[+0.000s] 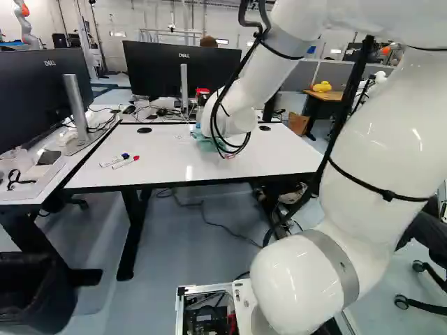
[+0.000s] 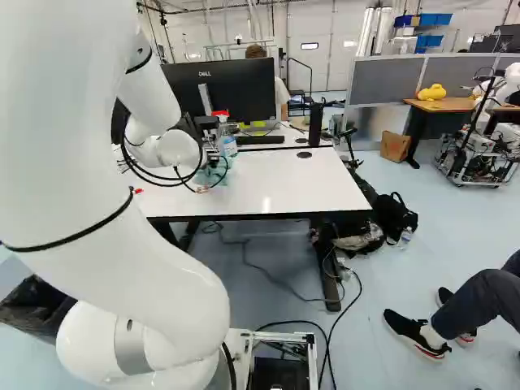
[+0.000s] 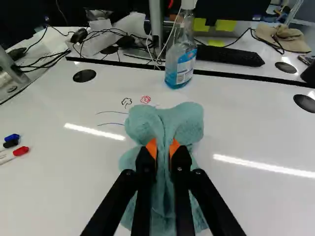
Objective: Clean the table with the green towel
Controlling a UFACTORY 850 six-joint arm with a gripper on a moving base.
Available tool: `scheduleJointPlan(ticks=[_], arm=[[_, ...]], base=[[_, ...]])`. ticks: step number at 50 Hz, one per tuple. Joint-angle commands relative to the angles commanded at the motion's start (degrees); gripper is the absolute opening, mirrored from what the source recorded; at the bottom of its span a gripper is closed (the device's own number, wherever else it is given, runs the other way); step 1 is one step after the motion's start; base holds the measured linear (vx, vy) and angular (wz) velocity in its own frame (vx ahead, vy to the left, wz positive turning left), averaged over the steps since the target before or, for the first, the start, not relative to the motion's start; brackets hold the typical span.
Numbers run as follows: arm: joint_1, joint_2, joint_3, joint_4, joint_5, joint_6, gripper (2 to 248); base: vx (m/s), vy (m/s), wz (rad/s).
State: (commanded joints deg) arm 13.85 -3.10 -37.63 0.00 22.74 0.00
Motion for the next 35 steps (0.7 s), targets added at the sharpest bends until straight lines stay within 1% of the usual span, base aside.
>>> scheduleJointPlan(ticks=[17,35], arm=[[1.5,-5.0,-5.4,0.0,0.0,0.0,48],[3.6,-9.3,-10.2,0.0,0.0,0.0,48]], base=[[0.0,0.0,0.0],[0.0,0.0,0.0]])
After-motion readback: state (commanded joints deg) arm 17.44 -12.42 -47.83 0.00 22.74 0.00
